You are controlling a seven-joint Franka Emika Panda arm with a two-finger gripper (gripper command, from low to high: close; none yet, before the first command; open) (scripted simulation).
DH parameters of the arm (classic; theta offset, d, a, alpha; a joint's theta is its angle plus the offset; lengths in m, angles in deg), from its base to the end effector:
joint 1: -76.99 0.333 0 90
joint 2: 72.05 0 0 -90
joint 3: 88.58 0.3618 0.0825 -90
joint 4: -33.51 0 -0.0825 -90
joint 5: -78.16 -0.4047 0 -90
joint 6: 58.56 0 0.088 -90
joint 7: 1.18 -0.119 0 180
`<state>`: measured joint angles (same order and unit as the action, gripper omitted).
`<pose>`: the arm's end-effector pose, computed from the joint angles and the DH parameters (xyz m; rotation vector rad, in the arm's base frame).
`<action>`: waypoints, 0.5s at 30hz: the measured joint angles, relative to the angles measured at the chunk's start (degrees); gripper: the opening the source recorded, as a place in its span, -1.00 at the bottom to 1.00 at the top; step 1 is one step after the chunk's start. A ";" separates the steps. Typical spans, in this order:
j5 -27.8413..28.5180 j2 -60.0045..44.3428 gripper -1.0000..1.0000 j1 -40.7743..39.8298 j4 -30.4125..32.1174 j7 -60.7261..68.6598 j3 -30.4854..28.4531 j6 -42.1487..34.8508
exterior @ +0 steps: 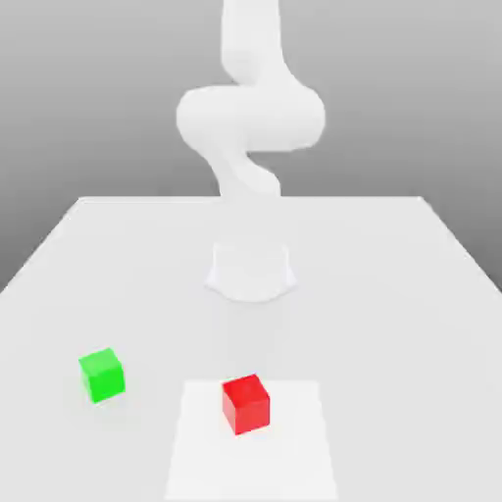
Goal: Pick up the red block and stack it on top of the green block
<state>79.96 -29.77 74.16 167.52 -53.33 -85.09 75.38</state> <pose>0.3702 0.0125 0.6968 -2.4523 1.1629 -0.9833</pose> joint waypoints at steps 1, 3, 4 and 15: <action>0.67 -1.57 0.00 -1.35 0.96 -2.67 1.52 0.93; 1.92 -4.65 0.00 -3.84 2.79 -7.71 4.23 2.67; 2.56 -6.19 0.00 -4.98 3.68 -10.19 5.43 3.52; 8.62 -23.63 0.00 -15.28 13.33 -36.48 14.22 12.68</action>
<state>88.58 -53.40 58.88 180.85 -89.81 -70.88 88.05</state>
